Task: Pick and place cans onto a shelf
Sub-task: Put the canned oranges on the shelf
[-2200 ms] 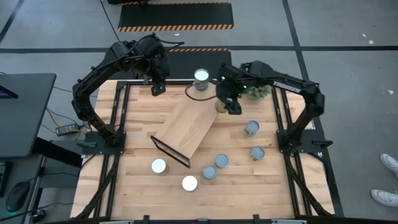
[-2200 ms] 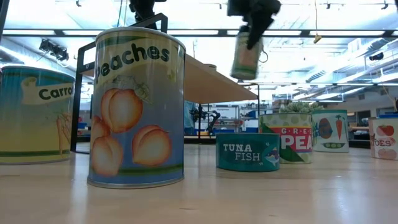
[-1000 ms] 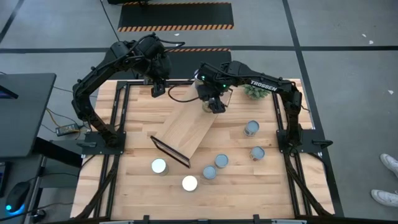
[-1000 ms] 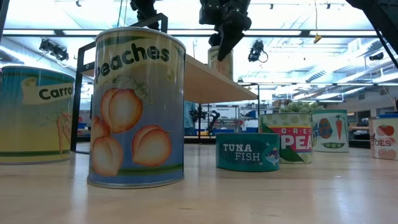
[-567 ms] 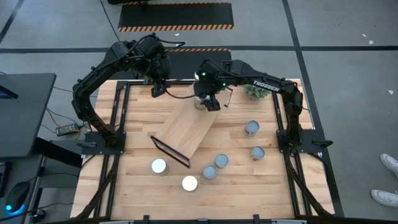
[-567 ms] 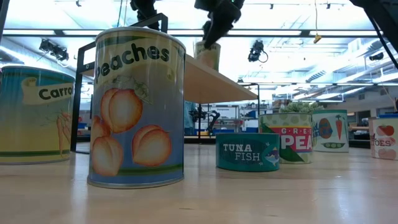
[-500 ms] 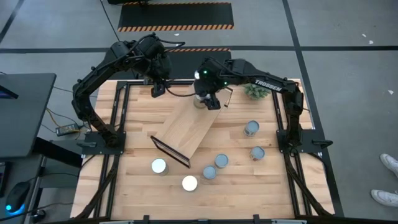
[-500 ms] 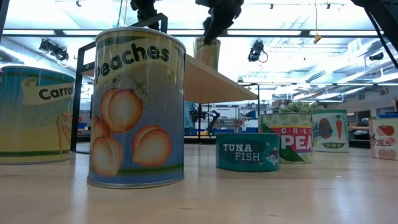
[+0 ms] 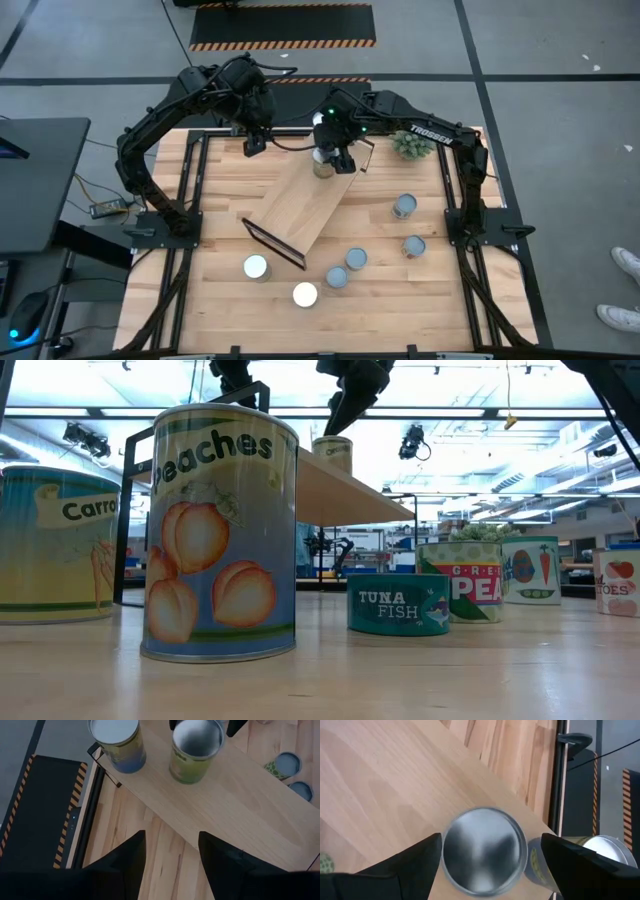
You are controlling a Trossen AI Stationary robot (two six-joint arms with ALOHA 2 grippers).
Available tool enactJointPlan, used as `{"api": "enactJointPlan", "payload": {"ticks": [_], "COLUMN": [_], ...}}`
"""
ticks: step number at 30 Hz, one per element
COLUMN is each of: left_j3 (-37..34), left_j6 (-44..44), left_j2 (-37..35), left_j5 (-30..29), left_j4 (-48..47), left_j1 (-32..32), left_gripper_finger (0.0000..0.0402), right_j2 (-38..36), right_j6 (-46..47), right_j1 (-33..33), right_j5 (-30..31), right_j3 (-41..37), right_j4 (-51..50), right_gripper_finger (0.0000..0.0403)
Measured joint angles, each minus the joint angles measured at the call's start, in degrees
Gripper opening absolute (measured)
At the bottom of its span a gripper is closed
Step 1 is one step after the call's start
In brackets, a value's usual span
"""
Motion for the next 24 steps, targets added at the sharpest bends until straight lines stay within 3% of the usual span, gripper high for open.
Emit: {"api": "enactJointPlan", "payload": {"ticks": [24], "left_j3": [0.0], "left_j6": [0.0], "left_j2": [0.0], "left_j5": [0.0], "left_j4": [0.0], "left_j1": [0.0], "left_gripper_finger": [0.0188], "right_j2": [0.0], "right_j6": [-1.7], "right_j1": [-3.2], "right_j5": [-2.4], "right_j3": [-4.3], "right_j4": [6.8], "right_gripper_finger": [0.0348]}}
